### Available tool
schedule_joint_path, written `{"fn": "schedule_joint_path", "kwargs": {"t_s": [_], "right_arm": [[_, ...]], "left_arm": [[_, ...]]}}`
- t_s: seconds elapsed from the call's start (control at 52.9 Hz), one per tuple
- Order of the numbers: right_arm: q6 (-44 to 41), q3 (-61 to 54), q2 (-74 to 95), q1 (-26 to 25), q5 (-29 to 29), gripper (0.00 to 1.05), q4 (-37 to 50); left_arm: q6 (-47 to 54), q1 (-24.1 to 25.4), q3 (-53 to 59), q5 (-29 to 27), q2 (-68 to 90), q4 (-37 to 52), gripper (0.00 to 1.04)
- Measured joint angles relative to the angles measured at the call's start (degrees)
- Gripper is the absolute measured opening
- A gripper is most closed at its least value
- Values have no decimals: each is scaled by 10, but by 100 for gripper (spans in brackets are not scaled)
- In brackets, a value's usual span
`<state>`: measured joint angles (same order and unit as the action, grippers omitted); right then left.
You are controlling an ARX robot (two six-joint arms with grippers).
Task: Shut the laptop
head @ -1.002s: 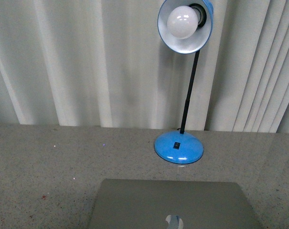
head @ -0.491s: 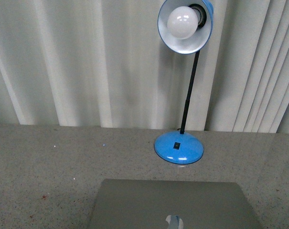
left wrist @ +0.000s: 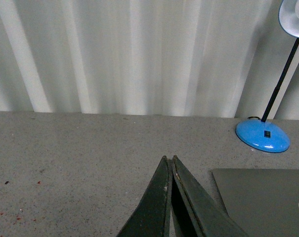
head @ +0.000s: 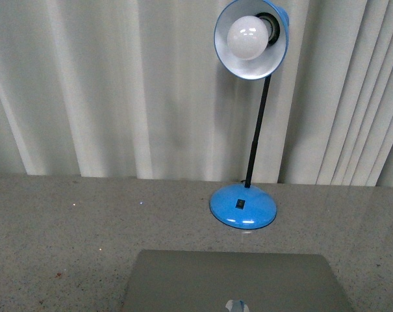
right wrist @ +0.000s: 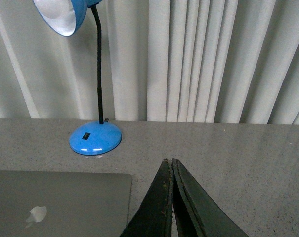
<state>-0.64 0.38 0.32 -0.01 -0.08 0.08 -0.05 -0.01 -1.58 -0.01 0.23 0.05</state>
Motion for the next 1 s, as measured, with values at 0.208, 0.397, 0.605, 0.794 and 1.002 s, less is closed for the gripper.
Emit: {"fn": "schedule_joint_path", "kwargs": {"t_s": [0.208, 0.397, 0.605, 0.794, 1.002], "right_arm": [[0, 0, -1, 0, 0, 35, 0], [0, 0, -1, 0, 0, 66, 0], [0, 0, -1, 0, 0, 97, 0], [0, 0, -1, 0, 0, 97, 0], [0, 0, -1, 0, 0, 97, 0]], "left_arm": [[0, 0, 0, 0, 0, 0, 36], [0, 0, 0, 0, 0, 0, 68], [0, 0, 0, 0, 0, 0, 97], [0, 0, 0, 0, 0, 0, 98], [0, 0, 0, 0, 0, 0, 98]]}}
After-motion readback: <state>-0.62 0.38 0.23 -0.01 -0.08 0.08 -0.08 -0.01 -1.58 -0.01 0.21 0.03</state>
